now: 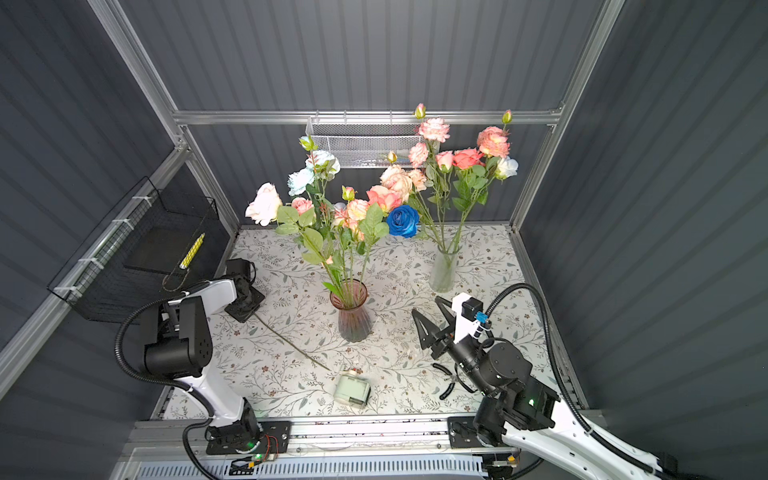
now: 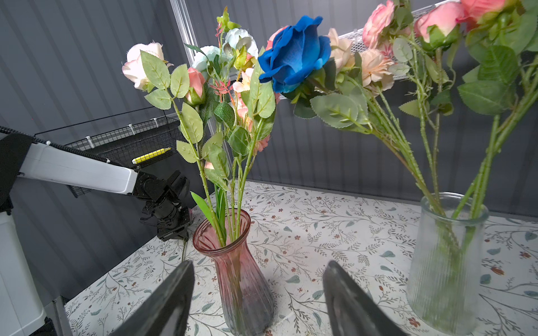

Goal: Arrange the flowers into the vase
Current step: 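Lift the pink rosebud upright off the table with the left gripper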

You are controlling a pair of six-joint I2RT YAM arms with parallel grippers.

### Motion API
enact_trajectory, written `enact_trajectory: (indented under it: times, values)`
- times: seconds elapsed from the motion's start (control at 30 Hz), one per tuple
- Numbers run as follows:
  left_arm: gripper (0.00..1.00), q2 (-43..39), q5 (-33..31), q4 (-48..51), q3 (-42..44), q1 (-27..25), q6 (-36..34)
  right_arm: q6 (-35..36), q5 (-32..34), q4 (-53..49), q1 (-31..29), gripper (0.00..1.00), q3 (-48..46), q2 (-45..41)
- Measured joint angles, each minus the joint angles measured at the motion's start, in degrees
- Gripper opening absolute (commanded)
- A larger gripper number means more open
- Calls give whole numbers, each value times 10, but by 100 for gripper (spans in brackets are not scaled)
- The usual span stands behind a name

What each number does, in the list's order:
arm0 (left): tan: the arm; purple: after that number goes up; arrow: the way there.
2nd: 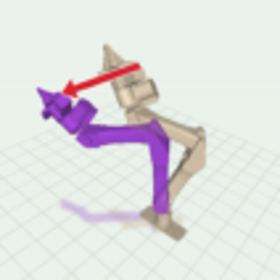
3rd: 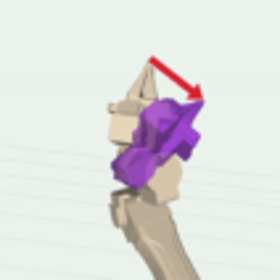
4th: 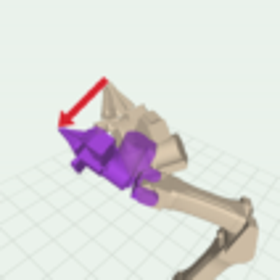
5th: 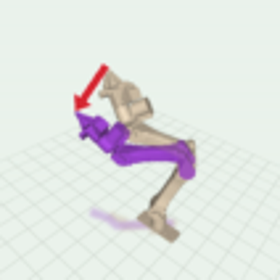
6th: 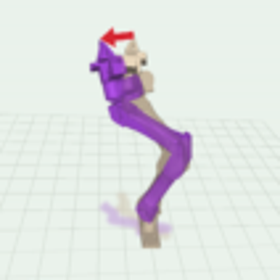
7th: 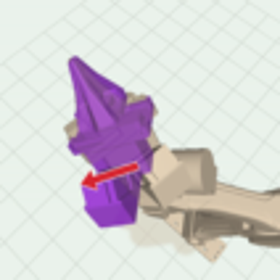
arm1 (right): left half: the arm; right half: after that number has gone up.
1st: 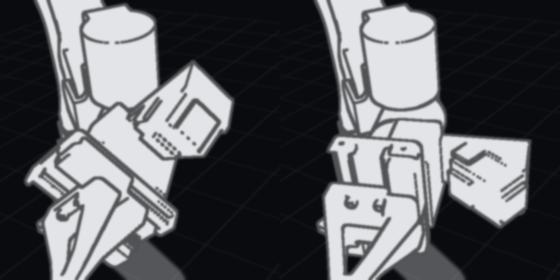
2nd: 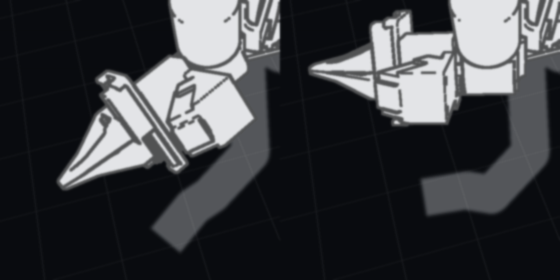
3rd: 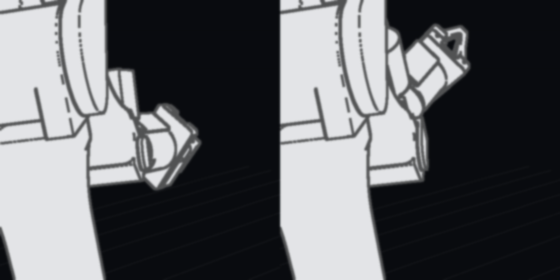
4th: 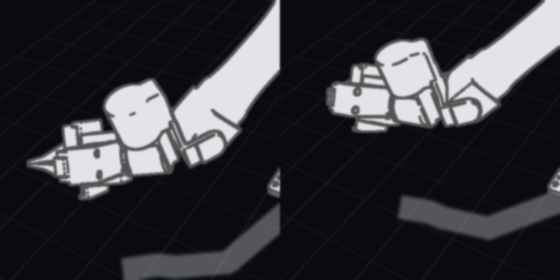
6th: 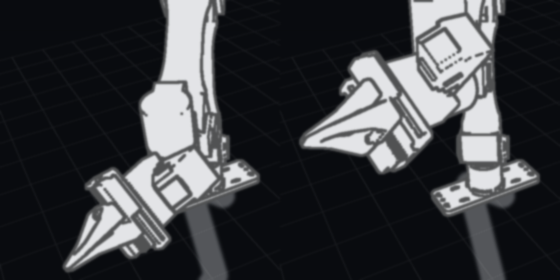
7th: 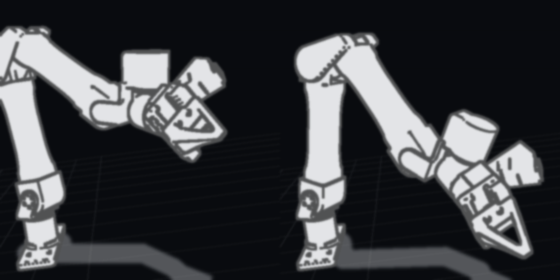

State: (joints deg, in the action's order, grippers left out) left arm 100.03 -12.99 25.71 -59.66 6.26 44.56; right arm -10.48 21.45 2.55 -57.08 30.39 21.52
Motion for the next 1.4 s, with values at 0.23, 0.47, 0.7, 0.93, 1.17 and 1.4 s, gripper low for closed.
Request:
enact_trajectory:
  times: [0.23, 0.47, 0.7, 0.93, 1.17, 1.4]
  values:
    - [0, -114, 35, 0, 52, -22, 1, -5, 0, 0, 0, 73, 0, 0]
    - [0, -203, 65, 1, 72, -42, 2, -11, -4, 0, 0, 73, 0, 14]
    - [0, -308, 70, 2, 70, -52, -2, -11, -9, 0, 0, 73, 5, 30]
    - [0, -360, 79, 13, 32, -66, -14, -11, -14, 0, 0, 74, 19, 41]
    - [0, -403, 131, 17, -9, -74, -20, -11, -29, 0, 0, 74, 39, 55]
    - [0, -421, 203, 0, -70, -74, -50, -11, -46, -5, 0, 74, 56, 77]
